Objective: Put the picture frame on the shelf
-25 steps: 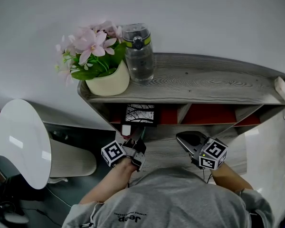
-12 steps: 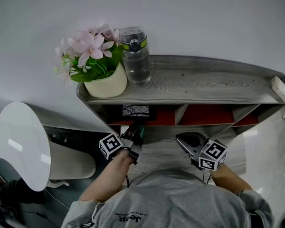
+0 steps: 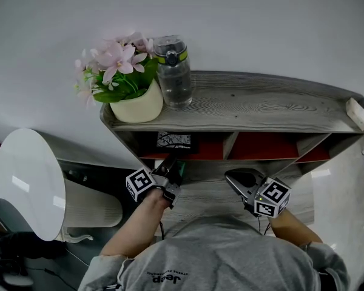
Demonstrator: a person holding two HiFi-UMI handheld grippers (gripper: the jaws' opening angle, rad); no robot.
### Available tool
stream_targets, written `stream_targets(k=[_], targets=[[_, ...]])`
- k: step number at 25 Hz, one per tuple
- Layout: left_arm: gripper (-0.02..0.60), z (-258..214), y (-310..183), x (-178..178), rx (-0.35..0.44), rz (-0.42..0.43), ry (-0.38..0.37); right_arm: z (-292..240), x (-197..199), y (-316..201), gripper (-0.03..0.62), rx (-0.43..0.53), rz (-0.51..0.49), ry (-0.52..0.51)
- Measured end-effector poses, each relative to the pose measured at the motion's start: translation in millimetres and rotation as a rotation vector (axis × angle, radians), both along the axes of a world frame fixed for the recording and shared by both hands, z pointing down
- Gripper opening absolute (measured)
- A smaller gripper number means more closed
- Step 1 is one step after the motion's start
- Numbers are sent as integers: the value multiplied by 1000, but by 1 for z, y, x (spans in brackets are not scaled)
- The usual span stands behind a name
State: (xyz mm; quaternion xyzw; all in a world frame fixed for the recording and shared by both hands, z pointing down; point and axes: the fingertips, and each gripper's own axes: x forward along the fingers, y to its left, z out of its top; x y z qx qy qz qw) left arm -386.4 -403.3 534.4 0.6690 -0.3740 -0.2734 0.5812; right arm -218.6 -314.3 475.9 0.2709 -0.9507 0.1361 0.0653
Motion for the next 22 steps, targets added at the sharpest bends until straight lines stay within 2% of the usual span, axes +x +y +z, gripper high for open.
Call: stream_targets(k=[3, 8, 12, 15, 18, 22], targets=[[218, -5, 15, 1, -4, -8, 24, -4, 5, 2, 2, 11, -5, -3], [218, -6, 44, 0, -10, -22, 36, -12, 19, 2, 2, 28, -7, -19], [217, -18, 66, 8, 40, -10, 18, -22, 35, 4, 2, 49, -17, -35], [216, -39, 78, 23, 162, 22, -36, -31, 55, 7, 2, 65, -18, -49], [213, -72, 89, 51, 347, 77, -108, -44, 79, 9, 2, 87, -11, -55], [158, -113, 109, 97, 556, 144, -185, -56, 115, 14, 2, 102, 4, -58]])
